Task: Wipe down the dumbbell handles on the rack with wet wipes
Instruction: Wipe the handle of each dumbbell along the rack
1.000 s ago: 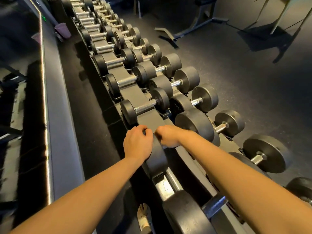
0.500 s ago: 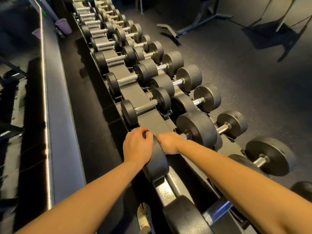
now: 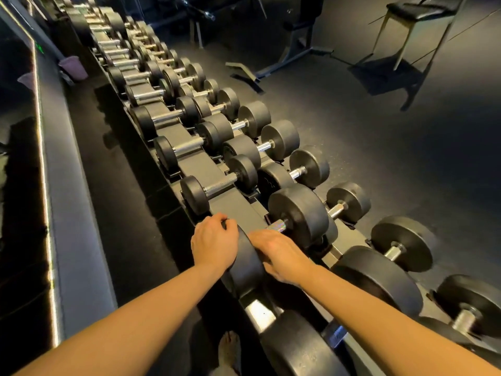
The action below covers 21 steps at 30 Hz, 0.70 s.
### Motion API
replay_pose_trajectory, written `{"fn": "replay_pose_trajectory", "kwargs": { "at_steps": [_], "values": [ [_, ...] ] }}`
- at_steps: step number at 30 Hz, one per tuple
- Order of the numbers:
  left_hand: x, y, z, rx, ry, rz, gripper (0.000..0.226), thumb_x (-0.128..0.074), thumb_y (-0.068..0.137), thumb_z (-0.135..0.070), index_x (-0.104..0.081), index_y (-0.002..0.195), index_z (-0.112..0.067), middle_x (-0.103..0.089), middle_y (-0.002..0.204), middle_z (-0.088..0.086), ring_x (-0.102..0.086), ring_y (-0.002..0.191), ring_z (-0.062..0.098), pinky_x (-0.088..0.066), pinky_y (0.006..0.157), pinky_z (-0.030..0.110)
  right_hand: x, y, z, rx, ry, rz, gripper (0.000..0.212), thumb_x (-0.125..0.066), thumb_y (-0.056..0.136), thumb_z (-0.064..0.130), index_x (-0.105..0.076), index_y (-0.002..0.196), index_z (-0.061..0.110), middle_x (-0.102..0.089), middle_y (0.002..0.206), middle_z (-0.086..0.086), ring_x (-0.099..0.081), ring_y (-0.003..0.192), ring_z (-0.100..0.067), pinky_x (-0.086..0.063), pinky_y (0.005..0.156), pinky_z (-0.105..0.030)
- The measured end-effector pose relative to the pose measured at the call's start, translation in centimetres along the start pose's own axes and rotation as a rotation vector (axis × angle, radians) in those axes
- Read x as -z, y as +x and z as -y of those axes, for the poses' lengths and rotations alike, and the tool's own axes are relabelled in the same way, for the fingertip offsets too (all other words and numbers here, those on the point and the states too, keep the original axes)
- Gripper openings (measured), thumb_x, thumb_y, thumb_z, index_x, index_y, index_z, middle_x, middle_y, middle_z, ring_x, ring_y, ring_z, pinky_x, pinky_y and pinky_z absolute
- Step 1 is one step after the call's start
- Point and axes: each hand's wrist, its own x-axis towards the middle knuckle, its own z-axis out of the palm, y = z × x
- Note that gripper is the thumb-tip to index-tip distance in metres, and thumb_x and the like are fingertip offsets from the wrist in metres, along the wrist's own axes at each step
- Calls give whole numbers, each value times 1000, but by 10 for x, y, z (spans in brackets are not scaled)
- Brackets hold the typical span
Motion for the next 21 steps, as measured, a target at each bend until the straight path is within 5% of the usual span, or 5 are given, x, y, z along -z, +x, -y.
{"fn": "replay_pose_trajectory", "kwargs": {
  "at_steps": [3,7,12,17,21],
  "values": [
    [1,1,0,-18,17,9,29,-47,102,-32,-69,114,-18,-65,104,-2,-59,101,19,-53,90,44,-1,-6,-18,-19,-140,-78,46,-72,76,20,-69,123,23,-66,130,5,-55,124,-15,-41,110,-33],
    [3,7,7,-120,45,91,29,-44,102,-33,-67,110,-18,-61,100,-4,-60,100,20,-53,90,45,7,-1,-23,-294,-490,-170,37,-83,76,25,-71,111,25,-61,108,1,-56,94,-20,-51,76,-31],
    [17,43,24,-343,209,440,33,-38,104,-41,-62,119,-25,-60,115,-2,-51,111,19,-46,95,37,-2,19,-2,-750,23,-291,5,-64,97,24,-68,98,23,-64,102,3,-65,88,-15,-56,83,-33],
    [15,106,12,-459,372,699,23,-50,100,-48,-64,107,-31,-69,90,-10,-62,86,9,-53,80,33,-16,22,18,-887,302,-310,14,-68,95,21,-67,82,25,-66,78,12,-60,72,3,-43,64,-9],
    [-13,136,-4,-527,265,838,20,-56,98,-40,-66,112,-29,-72,86,-7,-67,81,8,-58,80,40,-23,33,8,-1162,376,-685,19,-61,98,20,-67,80,22,-65,75,7,-62,71,-6,-51,65,-21]
  ]
}}
